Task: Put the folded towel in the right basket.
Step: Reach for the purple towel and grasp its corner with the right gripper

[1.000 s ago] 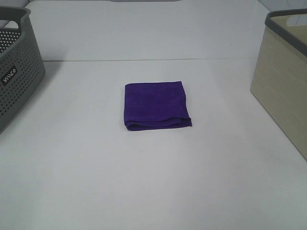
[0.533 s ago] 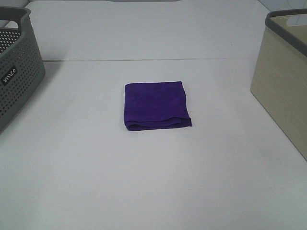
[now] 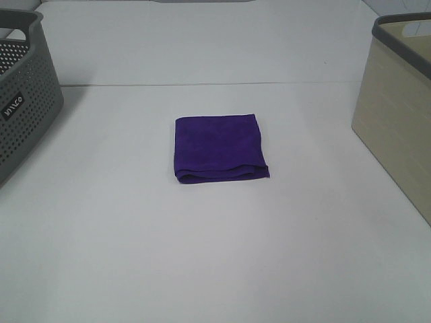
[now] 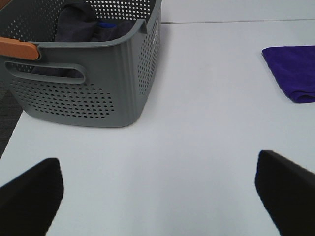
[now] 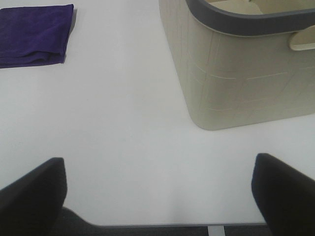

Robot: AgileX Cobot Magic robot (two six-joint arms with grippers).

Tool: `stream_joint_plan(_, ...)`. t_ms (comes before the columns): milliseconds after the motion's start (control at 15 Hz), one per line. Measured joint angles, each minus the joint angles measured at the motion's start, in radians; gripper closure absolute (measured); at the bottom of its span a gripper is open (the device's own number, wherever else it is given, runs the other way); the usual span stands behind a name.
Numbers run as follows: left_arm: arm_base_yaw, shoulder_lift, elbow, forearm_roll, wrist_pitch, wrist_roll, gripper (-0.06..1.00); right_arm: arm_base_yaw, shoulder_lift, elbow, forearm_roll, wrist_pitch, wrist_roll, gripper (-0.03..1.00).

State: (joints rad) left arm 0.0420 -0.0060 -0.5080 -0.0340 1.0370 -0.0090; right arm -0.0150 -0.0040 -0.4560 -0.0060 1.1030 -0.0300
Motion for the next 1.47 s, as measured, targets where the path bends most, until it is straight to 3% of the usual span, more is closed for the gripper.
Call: stream_joint_plan(1467, 0.0, 0.0, 0.0, 0.0, 0.0, 0.0, -0.05, 0.0, 0.047, -0.007, 0.006, 0.003, 0.0, -0.01)
